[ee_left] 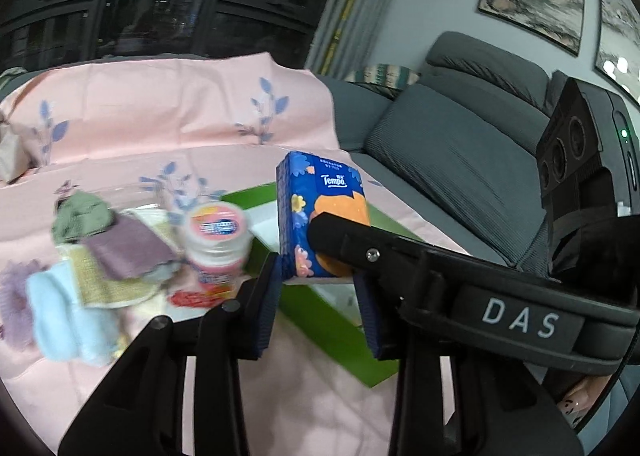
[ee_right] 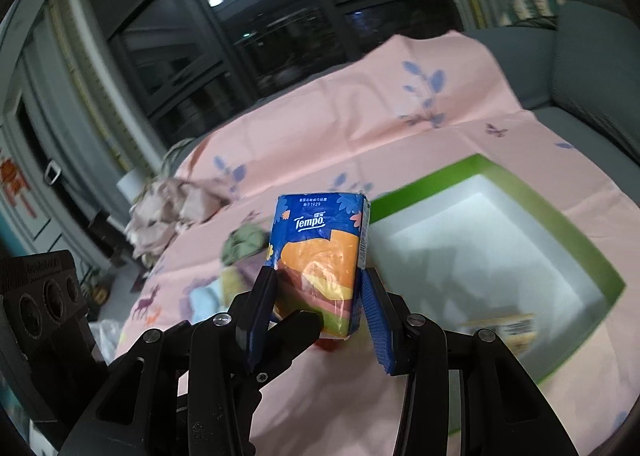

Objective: Organize soft objects
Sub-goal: 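Lift and carry the Tempo pack with the right gripper into the box, then open the right gripper to release the Tempo pack in the box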

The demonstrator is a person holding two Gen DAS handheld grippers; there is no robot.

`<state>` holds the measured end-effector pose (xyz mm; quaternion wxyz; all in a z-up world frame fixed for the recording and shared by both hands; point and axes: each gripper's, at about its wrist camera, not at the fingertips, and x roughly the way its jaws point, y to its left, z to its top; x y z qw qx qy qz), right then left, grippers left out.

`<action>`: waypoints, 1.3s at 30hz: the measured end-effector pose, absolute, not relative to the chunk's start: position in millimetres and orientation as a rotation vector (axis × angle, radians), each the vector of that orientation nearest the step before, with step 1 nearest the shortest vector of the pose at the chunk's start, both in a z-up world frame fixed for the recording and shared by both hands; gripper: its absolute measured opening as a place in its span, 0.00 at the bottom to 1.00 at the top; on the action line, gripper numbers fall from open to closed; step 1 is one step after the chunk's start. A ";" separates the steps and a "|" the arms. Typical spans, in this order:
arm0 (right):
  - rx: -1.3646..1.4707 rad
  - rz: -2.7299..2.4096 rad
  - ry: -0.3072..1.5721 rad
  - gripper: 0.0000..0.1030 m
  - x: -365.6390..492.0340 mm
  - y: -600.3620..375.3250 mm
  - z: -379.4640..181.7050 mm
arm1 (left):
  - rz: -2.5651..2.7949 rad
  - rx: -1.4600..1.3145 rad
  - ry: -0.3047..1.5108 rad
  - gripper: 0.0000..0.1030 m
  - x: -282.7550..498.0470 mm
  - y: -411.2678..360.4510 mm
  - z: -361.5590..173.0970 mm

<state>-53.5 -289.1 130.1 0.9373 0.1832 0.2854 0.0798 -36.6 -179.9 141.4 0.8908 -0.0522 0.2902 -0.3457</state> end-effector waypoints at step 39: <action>0.588 -0.120 0.731 0.45 -44.9 -394.8 76.4 | -0.859 -0.068 0.852 0.31 -12.8 -286.8 94.7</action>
